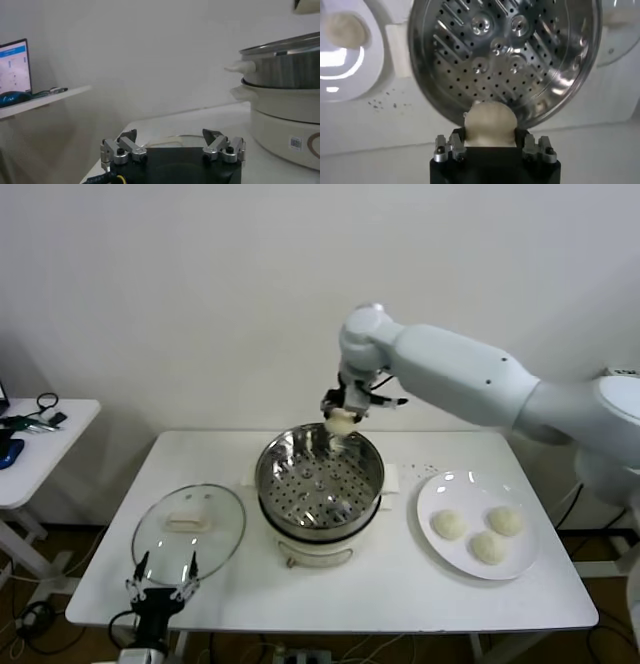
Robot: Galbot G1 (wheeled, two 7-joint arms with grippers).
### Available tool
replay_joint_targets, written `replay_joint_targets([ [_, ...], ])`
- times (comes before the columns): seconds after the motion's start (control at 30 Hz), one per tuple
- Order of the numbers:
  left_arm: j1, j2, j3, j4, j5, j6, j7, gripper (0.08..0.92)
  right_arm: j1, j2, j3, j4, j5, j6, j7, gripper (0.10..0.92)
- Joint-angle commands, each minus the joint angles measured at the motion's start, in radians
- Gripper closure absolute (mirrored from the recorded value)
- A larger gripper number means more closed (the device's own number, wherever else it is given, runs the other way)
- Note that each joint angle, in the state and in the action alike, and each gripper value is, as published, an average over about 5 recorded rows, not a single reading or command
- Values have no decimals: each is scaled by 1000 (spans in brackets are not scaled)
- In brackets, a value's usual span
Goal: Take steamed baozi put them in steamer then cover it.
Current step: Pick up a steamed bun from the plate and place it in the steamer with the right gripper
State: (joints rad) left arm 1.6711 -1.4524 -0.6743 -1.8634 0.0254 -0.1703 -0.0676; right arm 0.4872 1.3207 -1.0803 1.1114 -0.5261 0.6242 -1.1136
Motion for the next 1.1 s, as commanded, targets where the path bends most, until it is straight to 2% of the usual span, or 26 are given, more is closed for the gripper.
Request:
replay_joint_targets([
  [0.03, 6, 5, -3, 3, -2, -1, -1, 177, -89, 95, 13, -34, -148, 53, 10, 389],
  [0.77, 17, 8, -9, 14, -21, -5, -18, 177, -192, 112, 28, -132, -212, 45, 26, 381],
  [1.1, 18, 12, -19, 10, -29, 1, -20, 177, -169, 78, 45, -89, -198, 47, 30, 209],
])
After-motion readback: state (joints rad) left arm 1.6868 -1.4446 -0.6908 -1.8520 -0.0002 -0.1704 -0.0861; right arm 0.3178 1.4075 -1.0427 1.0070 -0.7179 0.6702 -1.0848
